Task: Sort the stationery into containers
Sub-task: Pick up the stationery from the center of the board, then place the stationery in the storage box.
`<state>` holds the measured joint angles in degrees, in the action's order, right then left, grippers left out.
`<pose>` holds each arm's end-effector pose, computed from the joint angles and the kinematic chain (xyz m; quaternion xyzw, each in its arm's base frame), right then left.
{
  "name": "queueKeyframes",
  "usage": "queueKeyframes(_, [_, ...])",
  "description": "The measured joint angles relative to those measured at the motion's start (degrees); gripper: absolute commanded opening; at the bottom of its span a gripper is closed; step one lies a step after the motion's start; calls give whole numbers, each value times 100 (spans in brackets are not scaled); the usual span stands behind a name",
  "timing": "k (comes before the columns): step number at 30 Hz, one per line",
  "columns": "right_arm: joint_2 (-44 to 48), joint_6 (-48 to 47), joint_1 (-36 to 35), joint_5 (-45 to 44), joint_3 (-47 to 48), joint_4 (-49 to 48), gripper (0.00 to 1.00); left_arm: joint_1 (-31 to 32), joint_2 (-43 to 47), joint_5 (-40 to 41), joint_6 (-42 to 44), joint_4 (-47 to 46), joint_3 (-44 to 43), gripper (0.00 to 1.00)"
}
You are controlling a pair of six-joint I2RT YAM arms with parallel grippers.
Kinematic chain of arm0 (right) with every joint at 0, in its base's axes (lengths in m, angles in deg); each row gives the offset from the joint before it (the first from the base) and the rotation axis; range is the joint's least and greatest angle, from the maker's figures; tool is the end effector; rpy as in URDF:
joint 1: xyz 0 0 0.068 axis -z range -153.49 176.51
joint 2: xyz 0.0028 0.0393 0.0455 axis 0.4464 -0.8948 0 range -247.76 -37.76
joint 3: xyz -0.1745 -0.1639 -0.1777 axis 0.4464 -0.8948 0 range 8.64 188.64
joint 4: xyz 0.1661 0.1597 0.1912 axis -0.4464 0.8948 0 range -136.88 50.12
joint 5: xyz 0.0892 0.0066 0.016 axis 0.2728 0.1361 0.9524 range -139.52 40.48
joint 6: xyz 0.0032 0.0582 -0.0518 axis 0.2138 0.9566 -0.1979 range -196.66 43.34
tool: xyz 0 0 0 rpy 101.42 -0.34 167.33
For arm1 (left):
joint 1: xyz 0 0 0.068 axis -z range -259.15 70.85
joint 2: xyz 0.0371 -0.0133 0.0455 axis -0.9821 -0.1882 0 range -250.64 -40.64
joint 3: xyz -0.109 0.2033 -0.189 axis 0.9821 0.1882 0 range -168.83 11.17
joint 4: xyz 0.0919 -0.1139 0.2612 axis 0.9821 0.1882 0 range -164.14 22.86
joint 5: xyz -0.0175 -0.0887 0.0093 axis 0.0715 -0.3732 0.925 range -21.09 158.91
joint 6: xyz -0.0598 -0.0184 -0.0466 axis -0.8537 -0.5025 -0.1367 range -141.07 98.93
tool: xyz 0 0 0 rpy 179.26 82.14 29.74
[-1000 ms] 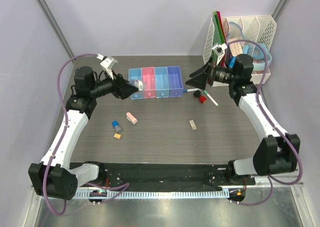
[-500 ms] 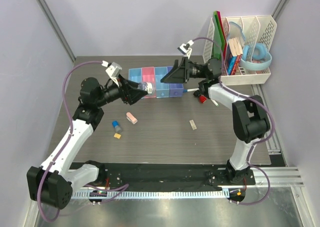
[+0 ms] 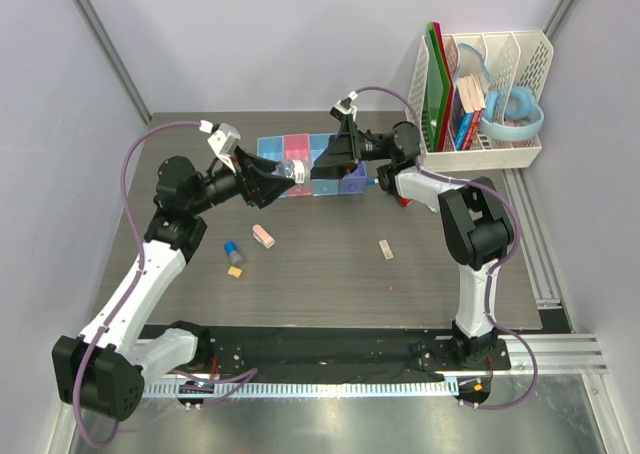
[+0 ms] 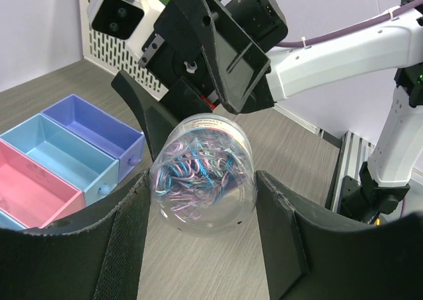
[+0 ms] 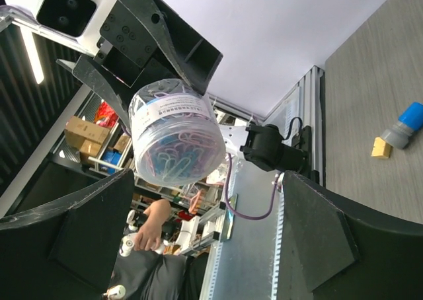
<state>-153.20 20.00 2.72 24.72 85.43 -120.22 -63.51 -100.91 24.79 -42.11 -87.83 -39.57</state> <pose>0.4138 0.2525 0.2966 -0.2102 0.6152 0.7522 0.1077 0.2657 -0.1225 0.3862 0.2450 0.6434 -0.4563 0.5637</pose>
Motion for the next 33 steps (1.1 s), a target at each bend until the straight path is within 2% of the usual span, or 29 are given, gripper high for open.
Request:
queueKeyframes(6, [2, 254, -271, 2, 55, -87, 99, 0, 0, -50, 22, -70, 76, 0])
queueKeyframes(17, [111, 317, -678, 50, 57, -127, 86, 0, 0, -76, 48, -114, 144, 0])
queueKeyframes(33, [299, 291, -623, 160, 55, -125, 87, 15, 76, -225, 170, -286, 199, 0])
